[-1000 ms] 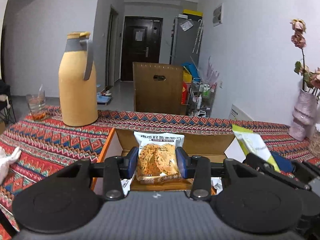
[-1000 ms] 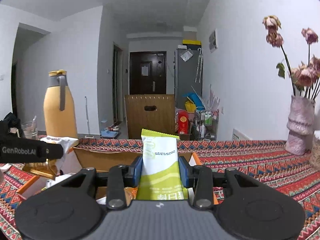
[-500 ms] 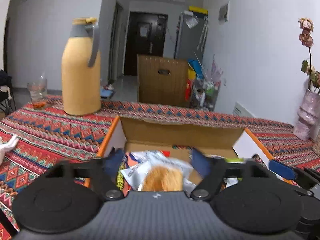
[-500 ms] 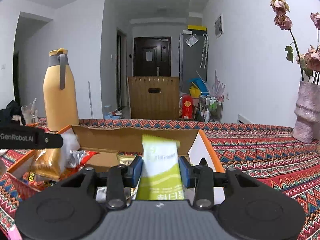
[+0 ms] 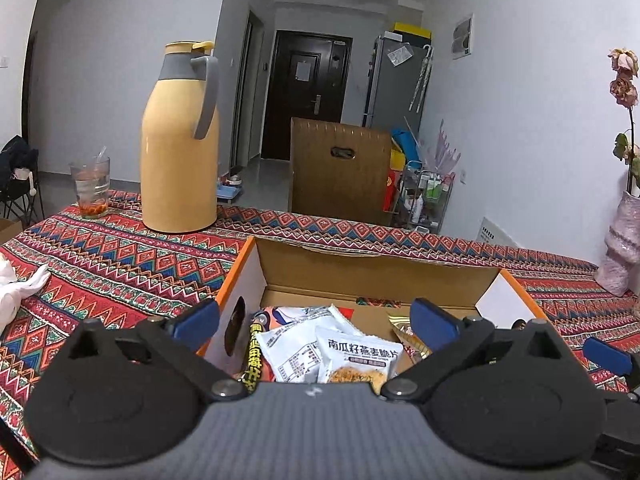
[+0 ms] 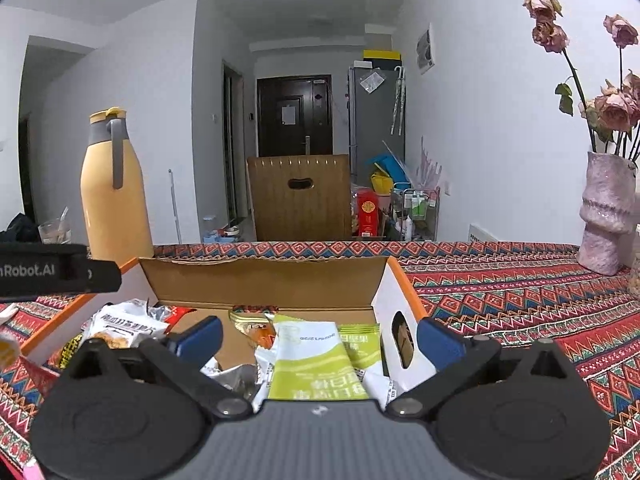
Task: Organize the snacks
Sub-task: 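Open both tools to drop the snacks into the box, then raise both open tools out of the box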
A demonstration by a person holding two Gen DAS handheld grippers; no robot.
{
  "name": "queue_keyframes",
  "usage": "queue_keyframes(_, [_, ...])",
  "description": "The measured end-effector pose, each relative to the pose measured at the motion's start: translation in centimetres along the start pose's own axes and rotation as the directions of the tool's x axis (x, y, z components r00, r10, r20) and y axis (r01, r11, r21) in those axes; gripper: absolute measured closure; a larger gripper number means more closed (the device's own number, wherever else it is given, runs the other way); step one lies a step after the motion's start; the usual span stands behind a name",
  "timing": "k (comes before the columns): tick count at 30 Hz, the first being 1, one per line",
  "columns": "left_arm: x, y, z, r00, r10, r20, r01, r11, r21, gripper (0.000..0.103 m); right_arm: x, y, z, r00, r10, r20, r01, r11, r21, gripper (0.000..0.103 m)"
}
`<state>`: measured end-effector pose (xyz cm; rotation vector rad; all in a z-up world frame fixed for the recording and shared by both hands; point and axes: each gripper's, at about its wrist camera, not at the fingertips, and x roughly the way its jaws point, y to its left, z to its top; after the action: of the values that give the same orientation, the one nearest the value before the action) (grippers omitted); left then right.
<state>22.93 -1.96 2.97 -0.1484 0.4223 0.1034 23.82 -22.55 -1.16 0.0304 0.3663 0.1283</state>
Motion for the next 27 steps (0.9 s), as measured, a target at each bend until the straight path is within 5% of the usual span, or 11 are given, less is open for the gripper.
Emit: queue_keyframes(27, [-6.3, 1.8, 1.4, 0.999, -0.012, 0.043, 0.012, 1.0, -0.007, 0.0, -5.0, 0.8, 2.1, 0.999, -0.003, 0.054, 0.005, 1.0, -0.027, 0.0])
